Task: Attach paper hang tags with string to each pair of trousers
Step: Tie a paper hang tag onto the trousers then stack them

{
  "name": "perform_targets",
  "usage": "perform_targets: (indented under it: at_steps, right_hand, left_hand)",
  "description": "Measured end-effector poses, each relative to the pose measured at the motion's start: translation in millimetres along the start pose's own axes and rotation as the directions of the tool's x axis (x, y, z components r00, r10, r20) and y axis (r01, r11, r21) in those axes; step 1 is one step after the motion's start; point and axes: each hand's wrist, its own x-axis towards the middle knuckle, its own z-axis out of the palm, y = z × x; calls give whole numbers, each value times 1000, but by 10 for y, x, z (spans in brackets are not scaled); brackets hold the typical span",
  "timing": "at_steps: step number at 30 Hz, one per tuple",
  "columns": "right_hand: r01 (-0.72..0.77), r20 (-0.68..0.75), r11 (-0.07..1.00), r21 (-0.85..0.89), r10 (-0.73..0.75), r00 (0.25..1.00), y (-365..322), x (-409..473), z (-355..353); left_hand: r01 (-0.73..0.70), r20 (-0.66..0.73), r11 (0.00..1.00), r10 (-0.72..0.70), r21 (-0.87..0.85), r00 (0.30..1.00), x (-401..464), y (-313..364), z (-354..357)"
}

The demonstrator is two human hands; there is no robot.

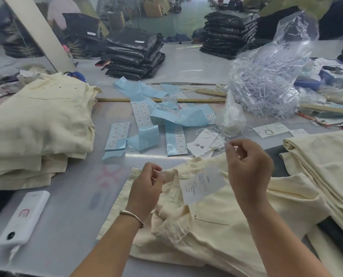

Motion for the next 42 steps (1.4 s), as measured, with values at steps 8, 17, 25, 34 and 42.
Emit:
perform_targets:
  at_steps: [8,17,25,34,42]
  right_hand:
    - [569,-135,789,-233,-605,784,-229,-54,188]
    - [503,33,803,-319,-521,853,-202,35,141]
    - [352,221,835,-423,-282,934,231,216,36]
    - [423,134,811,-403,-405,904,339,544,108]
    - [243,653,916,-319,27,757,689,-110,900]
  left_hand:
    - [-20,289,961,-64,277,955,-237,-398,45]
    - [-30,375,943,-102,330,921,142,-183,579]
    - [1,390,979,-81,202,917,509,-330,806]
    - [-234,274,904,138,358,952,615,-447,659]
    - [-432,205,846,384,312,900,621,-403,639]
